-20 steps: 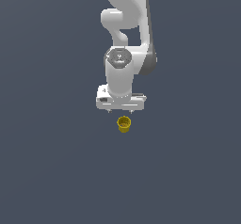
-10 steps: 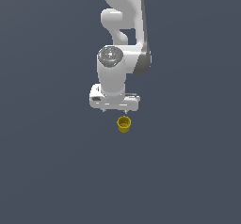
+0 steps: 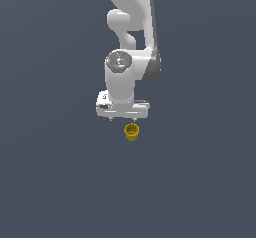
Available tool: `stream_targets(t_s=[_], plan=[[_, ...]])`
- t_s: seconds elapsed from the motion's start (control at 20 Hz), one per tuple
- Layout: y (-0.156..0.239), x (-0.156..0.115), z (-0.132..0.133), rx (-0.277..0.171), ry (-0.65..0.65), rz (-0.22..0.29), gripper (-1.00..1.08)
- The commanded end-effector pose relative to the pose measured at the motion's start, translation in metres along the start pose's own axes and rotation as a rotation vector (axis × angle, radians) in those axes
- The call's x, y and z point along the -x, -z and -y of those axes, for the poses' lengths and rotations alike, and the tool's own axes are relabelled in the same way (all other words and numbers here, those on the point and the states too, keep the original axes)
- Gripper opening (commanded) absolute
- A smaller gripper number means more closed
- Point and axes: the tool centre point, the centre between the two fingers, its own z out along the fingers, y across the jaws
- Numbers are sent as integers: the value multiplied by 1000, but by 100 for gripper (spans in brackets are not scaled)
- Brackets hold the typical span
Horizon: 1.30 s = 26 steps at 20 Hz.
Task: Pick up the object and move it to a goal position.
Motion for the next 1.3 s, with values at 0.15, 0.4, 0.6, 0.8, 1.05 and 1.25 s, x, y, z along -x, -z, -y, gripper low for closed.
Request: stream_targets(t_s=[0.15,0.4,0.6,0.8,1.05,1.25], plan=[[-17,-6,16,5,89,-19,100],[-35,-11,33,7,184,-41,100],[-41,-12,40,6,220,-50,100],[-42,-12,40,6,218,-48,100],[-55,-12,40,6,220,-49,100],[-77,-13,41,6,222,-50,100]])
